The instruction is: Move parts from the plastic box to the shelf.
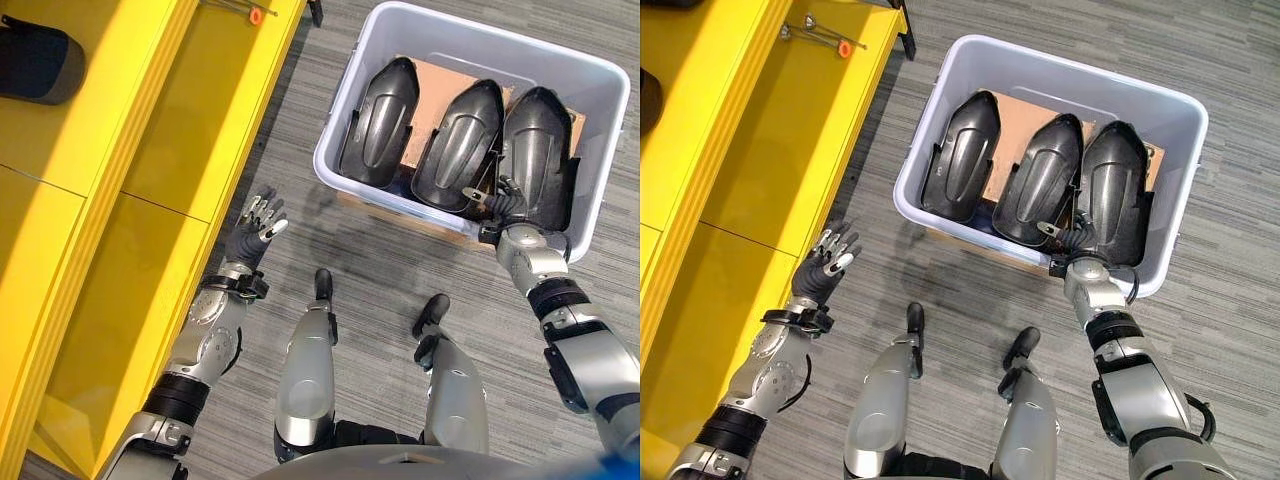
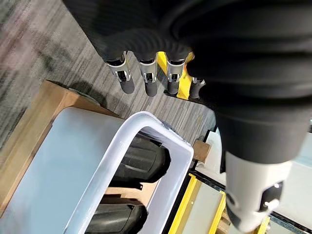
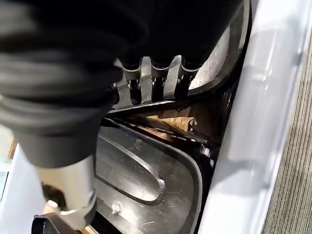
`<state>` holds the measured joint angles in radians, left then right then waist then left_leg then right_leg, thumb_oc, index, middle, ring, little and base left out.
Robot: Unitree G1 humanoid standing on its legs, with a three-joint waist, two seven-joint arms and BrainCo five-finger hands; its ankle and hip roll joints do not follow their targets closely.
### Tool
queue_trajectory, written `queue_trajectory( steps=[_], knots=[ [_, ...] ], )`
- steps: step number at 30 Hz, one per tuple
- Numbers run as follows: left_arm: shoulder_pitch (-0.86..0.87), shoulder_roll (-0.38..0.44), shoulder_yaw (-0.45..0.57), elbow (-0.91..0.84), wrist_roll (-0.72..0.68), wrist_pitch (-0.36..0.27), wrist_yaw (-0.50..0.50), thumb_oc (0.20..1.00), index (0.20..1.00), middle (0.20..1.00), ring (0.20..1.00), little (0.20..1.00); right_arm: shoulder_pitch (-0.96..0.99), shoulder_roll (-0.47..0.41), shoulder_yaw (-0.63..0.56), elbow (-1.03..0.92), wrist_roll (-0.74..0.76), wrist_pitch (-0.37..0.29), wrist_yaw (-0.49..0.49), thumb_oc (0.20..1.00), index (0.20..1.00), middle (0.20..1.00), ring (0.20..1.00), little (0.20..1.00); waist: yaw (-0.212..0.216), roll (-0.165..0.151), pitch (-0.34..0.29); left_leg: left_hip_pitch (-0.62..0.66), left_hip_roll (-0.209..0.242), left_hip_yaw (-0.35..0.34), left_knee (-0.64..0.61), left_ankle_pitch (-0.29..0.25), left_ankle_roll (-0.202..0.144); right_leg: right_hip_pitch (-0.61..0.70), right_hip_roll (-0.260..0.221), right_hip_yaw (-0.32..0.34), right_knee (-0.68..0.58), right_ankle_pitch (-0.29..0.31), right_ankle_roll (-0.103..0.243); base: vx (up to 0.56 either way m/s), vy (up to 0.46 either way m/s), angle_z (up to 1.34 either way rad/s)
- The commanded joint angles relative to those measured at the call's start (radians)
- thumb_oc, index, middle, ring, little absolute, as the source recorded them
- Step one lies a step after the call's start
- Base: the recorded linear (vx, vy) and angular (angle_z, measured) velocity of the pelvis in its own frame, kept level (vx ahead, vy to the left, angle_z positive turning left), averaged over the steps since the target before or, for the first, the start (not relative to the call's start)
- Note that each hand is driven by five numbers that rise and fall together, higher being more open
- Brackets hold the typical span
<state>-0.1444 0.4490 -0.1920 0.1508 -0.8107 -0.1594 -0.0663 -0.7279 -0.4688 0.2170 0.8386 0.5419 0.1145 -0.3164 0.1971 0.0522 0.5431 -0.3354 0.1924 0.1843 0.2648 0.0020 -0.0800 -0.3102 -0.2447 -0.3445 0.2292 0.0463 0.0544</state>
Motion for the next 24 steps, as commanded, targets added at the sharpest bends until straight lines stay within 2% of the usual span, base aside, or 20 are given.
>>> queue_trajectory(
  steps=[1,3,7,8,9,12,16,18,19,20,22,23,24],
  knots=[
    [0.01,0.018,-0.011,-0.059,0.027,-0.024,-0.014,1.0,1.0,1.0,1.0,1.0,-0.033,0.031,0.016,-0.024,0.088,-0.023,0.036,1.0,1.0,1.0,1.0,1.0,0.012,0.014,-0.023,-0.053,-0.026,0.004,-0.041,0.069,0.014,0.005,-0.024,0.02,0.175,-0.143,0.036,0.0,0.0,0.0],
    [0.011,0.013,-0.019,-0.061,0.029,-0.019,-0.013,1.0,1.0,1.0,1.0,1.0,-0.035,0.046,0.016,-0.047,0.067,-0.05,0.062,1.0,1.0,1.0,1.0,1.0,0.01,0.018,-0.023,-0.049,-0.026,0.006,-0.039,0.068,0.015,0.0,-0.027,0.023,0.182,-0.142,0.036,0.0,0.037,-0.01],
    [0.019,0.005,-0.025,-0.061,0.033,-0.019,-0.019,1.0,1.0,1.0,1.0,1.0,-0.034,0.054,0.021,-0.098,0.01,-0.055,0.009,1.0,1.0,1.0,1.0,1.0,0.004,0.021,-0.023,-0.034,-0.025,0.013,-0.039,0.066,0.015,0.005,-0.03,0.026,0.183,-0.138,0.037,0.0,0.008,0.0],
    [0.021,0.003,-0.031,-0.065,0.041,-0.021,-0.023,1.0,1.0,1.0,1.0,1.0,-0.037,0.05,0.018,-0.113,-0.026,-0.071,-0.053,1.0,1.0,1.0,1.0,1.0,0.001,0.023,-0.023,-0.028,-0.025,0.017,-0.038,0.065,0.016,0.005,-0.032,0.029,0.185,-0.136,0.037,0.01,0.042,-0.01],
    [0.023,0.001,-0.039,-0.066,0.04,-0.021,-0.025,1.0,1.0,1.0,1.0,1.0,-0.04,0.041,0.007,-0.121,-0.096,-0.105,-0.167,1.0,1.0,1.0,1.0,1.0,-0.004,0.026,-0.023,-0.022,-0.024,0.018,-0.035,0.062,0.017,0.005,-0.033,0.032,0.189,-0.135,0.036,0.01,0.045,-0.01],
    [0.03,-0.002,-0.052,-0.073,0.019,-0.02,-0.022,1.0,1.0,1.0,1.0,1.0,-0.038,0.023,-0.015,-0.136,-0.176,-0.148,-0.228,1.0,1.0,1.0,1.0,1.0,-0.013,0.031,-0.023,-0.018,-0.024,0.016,-0.032,0.058,0.018,0.004,-0.031,0.039,0.192,-0.135,0.037,0.01,0.041,-0.03],
    [0.033,-0.012,-0.077,-0.077,0.016,-0.038,-0.014,1.0,1.0,1.0,1.0,1.0,-0.033,0.018,-0.031,-0.185,-0.276,-0.147,-0.318,1.0,1.0,1.0,1.0,1.0,-0.024,0.041,-0.023,-0.015,-0.024,0.019,-0.038,0.058,0.02,-0.004,-0.032,0.048,0.194,-0.132,0.039,0.0,0.054,-0.05],
    [0.028,-0.019,-0.1,-0.073,0.014,-0.055,0.001,1.0,1.0,1.0,1.0,1.0,-0.036,0.013,-0.038,-0.201,-0.357,-0.125,-0.414,1.0,1.0,1.0,1.0,1.0,-0.032,0.046,-0.023,-0.008,-0.025,0.023,-0.044,0.056,0.021,-0.003,-0.035,0.05,0.191,-0.131,0.041,0.0,0.054,-0.08],
    [0.027,-0.019,-0.101,-0.072,0.013,-0.056,0.001,1.0,1.0,1.0,1.0,1.0,-0.036,0.013,-0.039,-0.201,-0.359,-0.124,-0.419,1.0,1.0,1.0,1.0,1.0,-0.032,0.047,-0.023,-0.008,-0.025,0.024,-0.044,0.056,0.021,-0.003,-0.036,0.05,0.191,-0.131,0.041,0.0,0.053,-0.04],
    [0.025,-0.021,-0.115,-0.069,0.004,-0.063,0.011,1.0,1.0,1.0,1.0,1.0,-0.041,0.007,-0.041,-0.213,-0.401,-0.141,-0.528,1.0,1.0,1.0,1.0,1.0,-0.036,0.05,-0.023,-0.005,-0.024,0.026,-0.044,0.054,0.023,-0.003,-0.036,0.051,0.191,-0.131,0.041,0.0,0.034,0.0],
    [0.024,-0.021,-0.122,-0.067,0.002,-0.069,0.017,1.0,1.0,1.0,1.0,1.0,-0.037,0.004,-0.048,-0.219,-0.416,-0.146,-0.552,1.0,1.0,1.0,1.0,1.0,-0.039,0.05,-0.023,-0.004,-0.023,0.025,-0.043,0.052,0.023,-0.003,-0.036,0.052,0.191,-0.131,0.043,0.0,0.039,-0.02],
    [0.022,-0.025,-0.135,-0.063,0.017,-0.073,0.026,1.0,1.0,1.0,1.0,1.0,-0.034,0.0,-0.067,-0.232,-0.489,-0.176,-0.623,1.0,1.0,1.0,1.0,1.0,-0.047,0.053,-0.023,0.0,-0.024,0.028,-0.046,0.051,0.023,-0.003,-0.037,0.054,0.19,-0.13,0.044,-0.01,0.057,-0.04],
    [0.021,-0.026,-0.142,-0.06,0.029,-0.079,0.028,1.0,1.0,1.0,1.0,1.0,-0.034,-0.002,-0.073,-0.244,-0.517,-0.189,-0.64,1.0,1.0,1.0,1.0,1.0,-0.048,0.057,-0.023,-0.001,-0.022,0.028,-0.051,0.056,0.024,-0.005,-0.034,0.055,0.186,-0.124,0.043,0.0,0.076,-0.03]
  ],
)
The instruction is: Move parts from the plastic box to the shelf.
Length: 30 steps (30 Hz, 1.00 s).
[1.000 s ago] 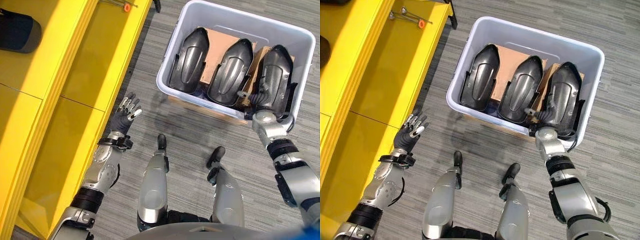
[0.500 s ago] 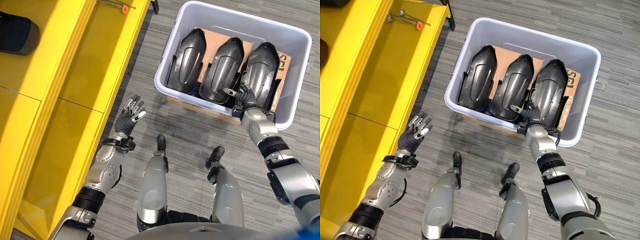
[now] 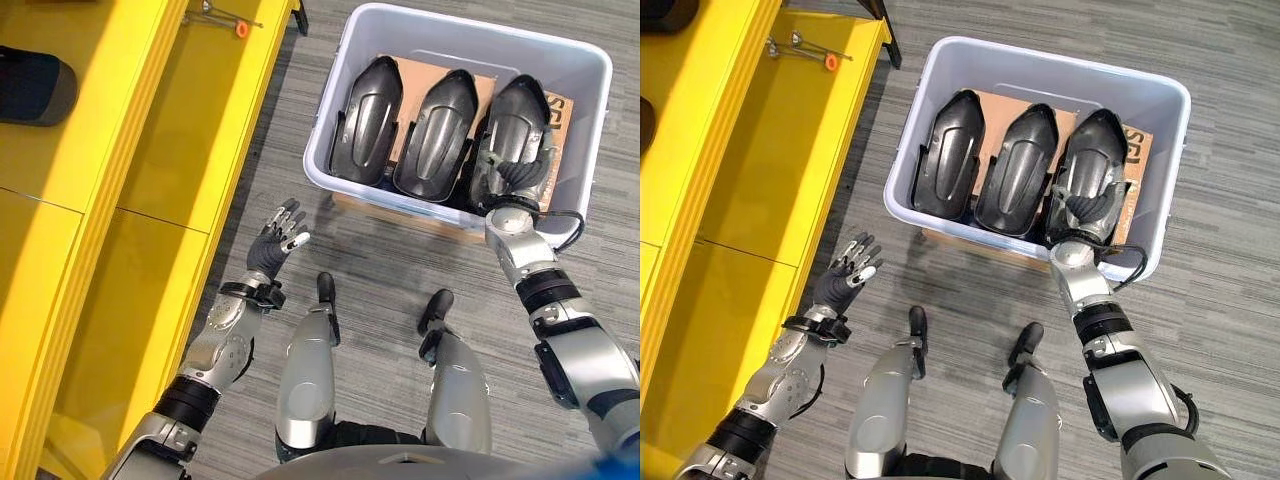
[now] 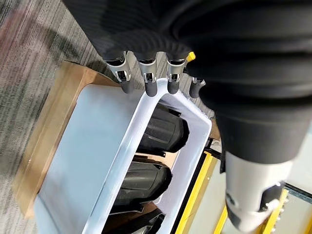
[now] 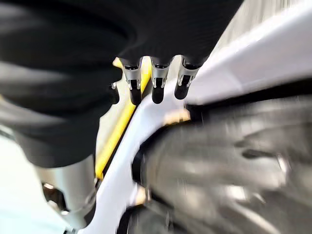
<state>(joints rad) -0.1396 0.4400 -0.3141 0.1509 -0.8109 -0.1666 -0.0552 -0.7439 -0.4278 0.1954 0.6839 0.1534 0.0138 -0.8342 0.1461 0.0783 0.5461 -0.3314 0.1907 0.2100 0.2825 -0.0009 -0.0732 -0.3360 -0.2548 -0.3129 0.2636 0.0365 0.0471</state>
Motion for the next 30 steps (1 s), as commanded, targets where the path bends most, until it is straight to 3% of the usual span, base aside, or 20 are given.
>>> queue_trajectory(
  steps=[1,3,6,8,12,16,19,21,23,30],
  knots=[
    [0.02,-0.017,-0.028,-0.058,0.042,-0.077,0.022,1.0,1.0,1.0,1.0,1.0,-0.014,-0.043,-0.057,-0.104,-0.155,-0.11,-0.129,1.0,1.0,1.0,1.0,1.0,-0.001,0.031,-0.026,-0.001,-0.022,0.003,-0.067,0.054,0.016,0.023,-0.026,0.025,0.155,-0.119,0.052,0.0,0.06,-0.04],
    [0.023,-0.021,-0.042,-0.049,0.017,-0.086,0.034,1.0,1.0,1.0,1.0,1.0,-0.008,-0.041,-0.062,-0.161,-0.236,-0.13,-0.135,1.0,1.0,1.0,1.0,1.0,-0.008,0.038,-0.026,0.001,-0.021,0.007,-0.075,0.059,0.017,0.02,-0.023,0.028,0.15,-0.114,0.05,0.0,0.074,-0.03],
    [0.029,-0.027,-0.043,-0.034,-0.003,-0.106,0.037,1.0,1.0,1.0,1.0,1.0,-0.001,-0.038,-0.047,-0.216,-0.289,-0.091,-0.162,1.0,1.0,1.0,1.0,1.0,-0.015,0.04,-0.026,0.009,-0.026,0.011,-0.078,0.053,0.017,0.021,-0.029,0.032,0.152,-0.12,0.054,0.0,0.055,-0.03],
    [0.032,-0.03,-0.041,-0.027,-0.004,-0.112,0.03,1.0,1.0,1.0,1.0,1.0,0.008,-0.041,-0.045,-0.218,-0.257,-0.07,-0.177,1.0,1.0,1.0,1.0,1.0,-0.018,0.041,-0.026,0.011,-0.027,0.012,-0.08,0.052,0.018,0.021,-0.03,0.034,0.151,-0.119,0.054,-0.01,0.026,-0.04],
    [0.038,-0.03,-0.035,-0.018,-0.001,-0.112,0.004,1.0,1.0,1.0,1.0,1.0,0.035,-0.043,-0.055,-0.199,-0.213,-0.102,-0.168,1.0,1.0,1.0,1.0,1.0,-0.02,0.04,-0.026,0.013,-0.025,0.012,-0.083,0.053,0.018,0.022,-0.029,0.035,0.139,-0.11,0.054,0.0,0.0,0.0],
    [0.043,-0.019,-0.036,-0.011,0.003,-0.095,-0.026,1.0,1.0,1.0,1.0,1.0,0.064,-0.047,-0.07,-0.15,-0.099,-0.11,-0.076,1.0,1.0,1.0,1.0,1.0,-0.024,0.038,-0.026,0.014,-0.027,0.011,-0.069,0.04,0.021,0.019,-0.037,0.038,0.154,-0.119,0.055,0.01,-0.004,-0.03],
    [0.041,-0.011,-0.022,0.001,0.0,-0.086,-0.039,1.0,1.0,1.0,1.0,1.0,0.059,-0.053,-0.071,-0.101,-0.018,-0.166,0.017,1.0,1.0,1.0,1.0,1.0,-0.021,0.038,-0.026,0.007,-0.028,0.011,-0.061,0.037,0.022,0.013,-0.039,0.039,0.161,-0.12,0.055,0.02,-0.02,-0.08],
    [0.039,-0.009,-0.021,0.007,0.017,-0.083,-0.055,1.0,1.0,1.0,1.0,1.0,0.051,-0.053,-0.072,-0.094,-0.001,-0.173,0.011,1.0,1.0,1.0,1.0,1.0,-0.019,0.037,-0.026,0.004,-0.027,0.012,-0.059,0.037,0.023,0.008,-0.039,0.039,0.164,-0.12,0.055,0.0,-0.008,-0.03],
    [0.046,0.008,-0.022,-0.012,0.044,-0.073,-0.062,1.0,1.0,1.0,1.0,1.0,0.045,-0.064,-0.106,-0.067,0.056,-0.202,0.068,1.0,1.0,1.0,1.0,1.0,-0.018,0.044,-0.026,-0.006,-0.028,0.009,-0.051,0.034,0.022,-0.005,-0.039,0.04,0.181,-0.127,0.052,0.0,0.0,0.0],
    [0.043,0.041,-0.008,-0.025,0.092,-0.099,-0.026,1.0,1.0,1.0,1.0,1.0,0.027,-0.073,-0.102,-0.034,0.027,-0.195,0.092,1.0,1.0,1.0,1.0,1.0,-0.018,0.059,-0.026,-0.02,-0.033,0.009,-0.037,0.029,0.022,-0.03,-0.044,0.046,0.207,-0.137,0.048,0.0,0.005,0.0]
  ],
)
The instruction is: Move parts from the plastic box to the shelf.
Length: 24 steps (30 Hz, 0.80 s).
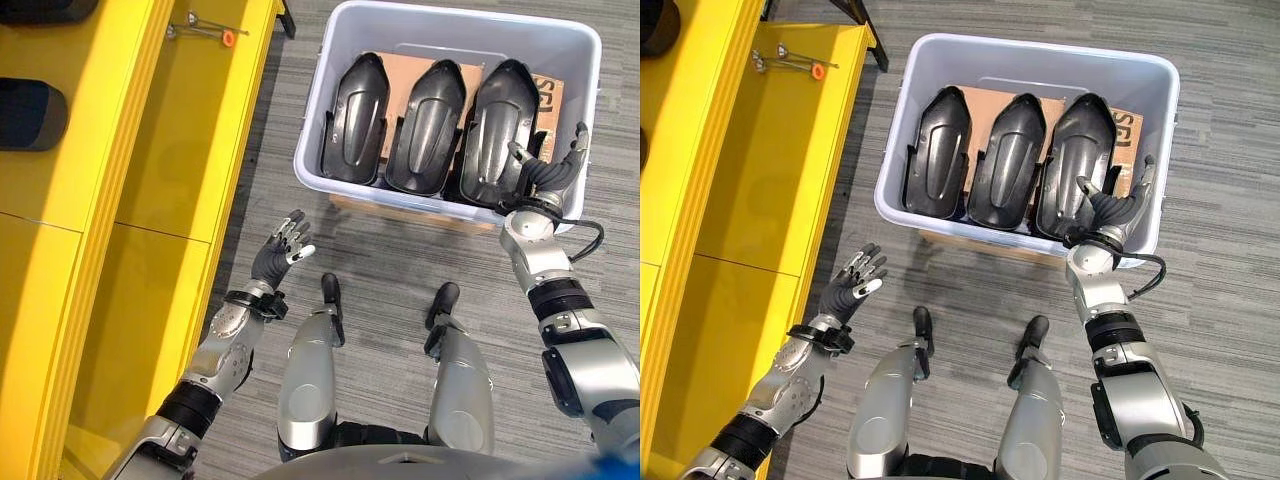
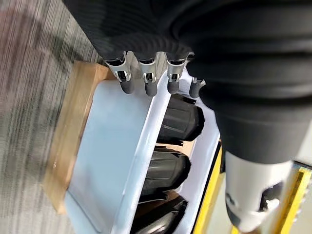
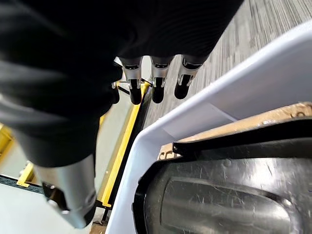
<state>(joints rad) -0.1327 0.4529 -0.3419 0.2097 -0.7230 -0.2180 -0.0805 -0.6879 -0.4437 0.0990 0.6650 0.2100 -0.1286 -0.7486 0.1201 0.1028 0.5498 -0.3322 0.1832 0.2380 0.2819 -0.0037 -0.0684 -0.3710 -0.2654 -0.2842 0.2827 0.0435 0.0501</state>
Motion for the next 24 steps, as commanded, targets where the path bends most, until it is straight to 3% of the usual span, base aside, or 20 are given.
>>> queue_trajectory(
  steps=[1,11,20,23,24],
  knots=[
    [0.039,0.027,0.025,-0.085,-0.007,-0.04,-0.007,1.0,1.0,1.0,1.0,1.0,-0.033,-0.058,-0.005,-0.014,-0.027,-0.039,0.009,1.0,1.0,1.0,1.0,1.0,0.009,0.036,-0.03,-0.022,-0.027,-0.02,-0.035,0.031,0.017,0.001,-0.034,0.017,0.192,-0.146,0.044,0.0,0.0,0.0],
    [0.042,0.031,0.011,-0.086,-0.004,-0.037,-0.016,1.0,1.0,1.0,1.0,1.0,-0.095,-0.093,0.027,0.096,0.012,0.031,0.013,1.0,1.0,1.0,1.0,1.0,0.027,0.041,-0.03,-0.072,-0.025,-0.029,-0.008,0.024,0.017,-0.054,-0.035,0.015,0.232,-0.154,0.038,0.01,-0.003,0.02],
    [0.046,0.041,0.009,-0.103,-0.011,-0.021,-0.015,1.0,1.0,1.0,1.0,1.0,-0.105,-0.099,-0.019,0.17,0.168,0.001,0.013,1.0,1.0,1.0,1.0,1.0,0.036,0.047,-0.03,-0.099,-0.024,-0.033,0.011,0.017,0.019,-0.084,-0.042,0.01,0.264,-0.164,0.033,0.01,-0.004,0.03],
    [0.052,0.013,0.007,-0.092,-0.164,0.006,-0.056,1.0,1.0,1.0,1.0,1.0,-0.121,-0.101,-0.012,0.191,0.119,0.008,-0.034,1.0,1.0,1.0,1.0,1.0,0.036,0.048,-0.03,-0.113,-0.022,-0.036,0.021,0.016,0.018,-0.098,-0.043,0.011,0.276,-0.167,0.033,0.0,0.0,0.0],
    [0.048,0.009,0.003,-0.089,-0.148,-0.001,-0.065,1.0,1.0,1.0,1.0,1.0,-0.123,-0.1,-0.008,0.2,0.107,0.017,-0.033,1.0,1.0,1.0,1.0,1.0,0.036,0.048,-0.03,-0.115,-0.022,-0.038,0.024,0.015,0.018,-0.099,-0.043,0.012,0.278,-0.167,0.031,0.0,0.0,0.0]
  ],
)
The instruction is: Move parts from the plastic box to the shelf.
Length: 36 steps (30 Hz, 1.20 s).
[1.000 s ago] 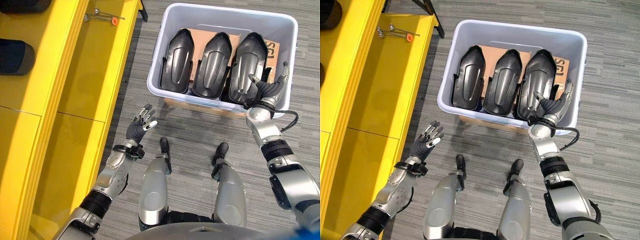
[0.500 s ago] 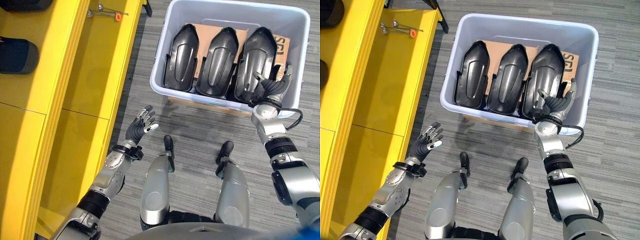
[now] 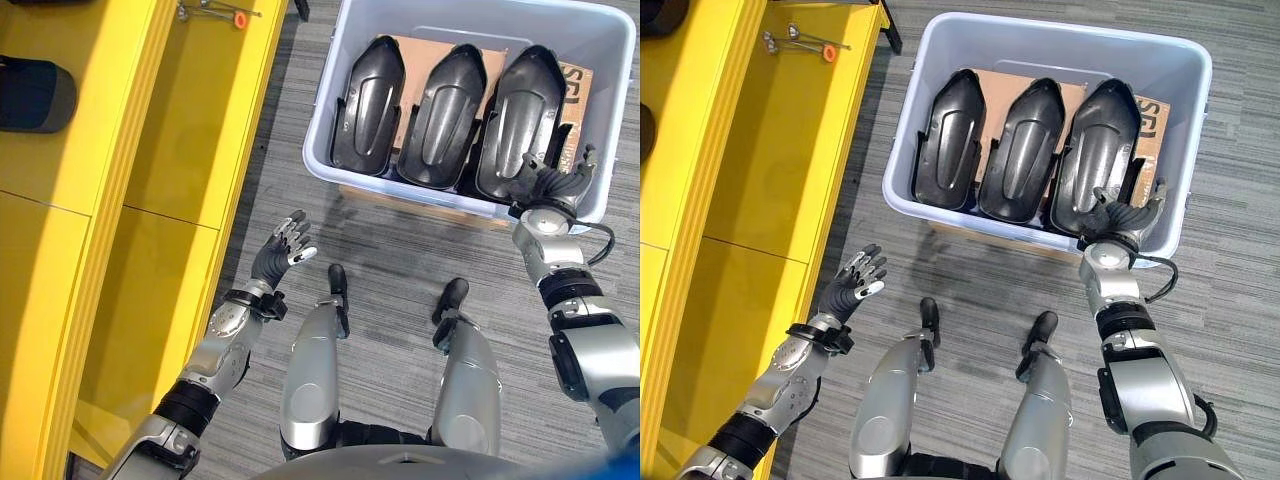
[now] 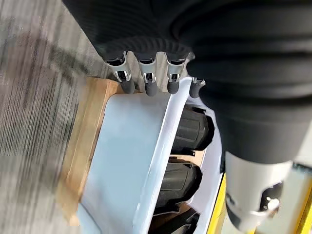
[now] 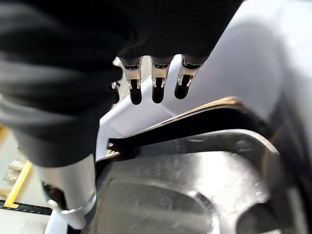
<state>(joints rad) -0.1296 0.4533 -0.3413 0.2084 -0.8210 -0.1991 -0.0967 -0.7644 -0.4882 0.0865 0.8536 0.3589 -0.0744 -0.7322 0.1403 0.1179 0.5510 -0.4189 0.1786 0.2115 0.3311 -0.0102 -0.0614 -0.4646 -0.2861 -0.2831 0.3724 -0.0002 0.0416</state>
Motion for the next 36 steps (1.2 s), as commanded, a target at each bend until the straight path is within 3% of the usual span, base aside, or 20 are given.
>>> queue_trajectory(
  steps=[1,3,5,8,12,17,18,23,31,36],
  knots=[
    [0.042,0.003,-0.001,-0.088,-0.048,-0.021,-0.05,1.0,1.0,1.0,1.0,1.0,-0.048,-0.056,0.007,0.019,-0.047,-0.034,-0.049,1.0,1.0,1.0,1.0,1.0,0.017,0.033,-0.031,-0.029,-0.018,-0.012,-0.025,0.021,0.012,-0.007,-0.023,0.012,0.188,-0.122,0.039,0.0,0.0,0.0],
    [0.033,0.006,-0.006,-0.099,-0.052,-0.009,-0.046,1.0,1.0,1.0,1.0,1.0,-0.056,-0.058,0.019,0.038,-0.054,-0.025,-0.032,1.0,1.0,1.0,1.0,1.0,0.021,0.031,-0.031,-0.034,-0.019,-0.014,-0.024,0.02,0.015,-0.007,-0.025,0.008,0.184,-0.119,0.042,-0.01,-0.022,0.01],
    [0.024,0.012,-0.016,-0.107,-0.053,0.002,-0.043,1.0,1.0,1.0,1.0,1.0,-0.068,-0.066,0.042,0.059,-0.089,0.032,0.038,1.0,1.0,1.0,1.0,1.0,0.025,0.029,-0.031,-0.043,-0.02,-0.021,-0.02,0.02,0.015,-0.01,-0.025,0.005,0.183,-0.117,0.043,-0.01,-0.032,0.01],
    [0.02,-0.005,-0.018,-0.097,-0.147,0.043,-0.048,1.0,1.0,1.0,1.0,1.0,-0.075,-0.062,0.1,0.087,-0.097,0.088,0.046,1.0,1.0,1.0,1.0,1.0,0.028,0.027,-0.031,-0.055,-0.018,-0.023,-0.014,0.022,0.015,-0.019,-0.025,0.006,0.188,-0.116,0.042,0.0,0.0,0.0],
    [0.006,-0.008,-0.028,-0.085,-0.126,0.051,-0.075,1.0,1.0,1.0,1.0,1.0,-0.085,-0.084,0.164,0.171,-0.207,0.174,0.023,1.0,1.0,1.0,1.0,1.0,0.036,0.027,-0.031,-0.08,-0.017,-0.028,-0.005,0.025,0.021,-0.037,-0.029,0.004,0.195,-0.111,0.042,-0.01,-0.025,0.03],
    [-0.02,-0.003,-0.05,-0.057,-0.106,0.06,-0.098,1.0,1.0,1.0,1.0,1.0,-0.1,-0.088,0.193,0.266,-0.258,0.209,0.025,1.0,1.0,1.0,1.0,1.0,0.044,0.03,-0.031,-0.105,-0.019,-0.033,0.005,0.024,0.025,-0.051,-0.032,0.0,0.2,-0.108,0.046,0.0,-0.015,0.06],
    [-0.02,-0.002,-0.052,-0.057,-0.104,0.058,-0.099,1.0,1.0,1.0,1.0,1.0,-0.1,-0.089,0.196,0.269,-0.271,0.209,0.024,1.0,1.0,1.0,1.0,1.0,0.045,0.031,-0.031,-0.107,-0.019,-0.033,0.005,0.024,0.025,-0.052,-0.032,0.0,0.199,-0.108,0.046,0.0,0.0,0.0],
    [-0.036,-0.002,-0.082,-0.05,-0.108,0.051,-0.083,1.0,1.0,1.0,1.0,1.0,-0.101,-0.072,0.171,0.303,-0.045,0.209,-0.09,1.0,1.0,1.0,1.0,1.0,0.048,0.037,-0.031,-0.13,-0.021,-0.036,0.014,0.02,0.032,-0.071,-0.033,0.003,0.211,-0.111,0.046,0.0,-0.001,0.01],
    [-0.058,-0.008,-0.106,-0.054,-0.095,0.043,-0.058,1.0,1.0,1.0,1.0,1.0,-0.108,-0.051,0.11,0.33,0.039,0.163,-0.092,1.0,1.0,1.0,1.0,1.0,0.042,0.047,-0.031,-0.145,-0.023,-0.033,0.021,0.014,0.033,-0.092,-0.034,0.006,0.221,-0.115,0.044,0.0,0.0,0.0],
    [-0.069,-0.005,-0.108,-0.072,-0.065,0.057,-0.04,1.0,1.0,1.0,1.0,1.0,-0.143,-0.055,0.1,0.34,0.078,0.139,-0.042,1.0,1.0,1.0,1.0,1.0,0.042,0.057,-0.031,-0.16,-0.024,-0.035,0.037,0.009,0.03,-0.113,-0.041,0.012,0.246,-0.124,0.04,0.0,0.003,-0.01]
  ],
)
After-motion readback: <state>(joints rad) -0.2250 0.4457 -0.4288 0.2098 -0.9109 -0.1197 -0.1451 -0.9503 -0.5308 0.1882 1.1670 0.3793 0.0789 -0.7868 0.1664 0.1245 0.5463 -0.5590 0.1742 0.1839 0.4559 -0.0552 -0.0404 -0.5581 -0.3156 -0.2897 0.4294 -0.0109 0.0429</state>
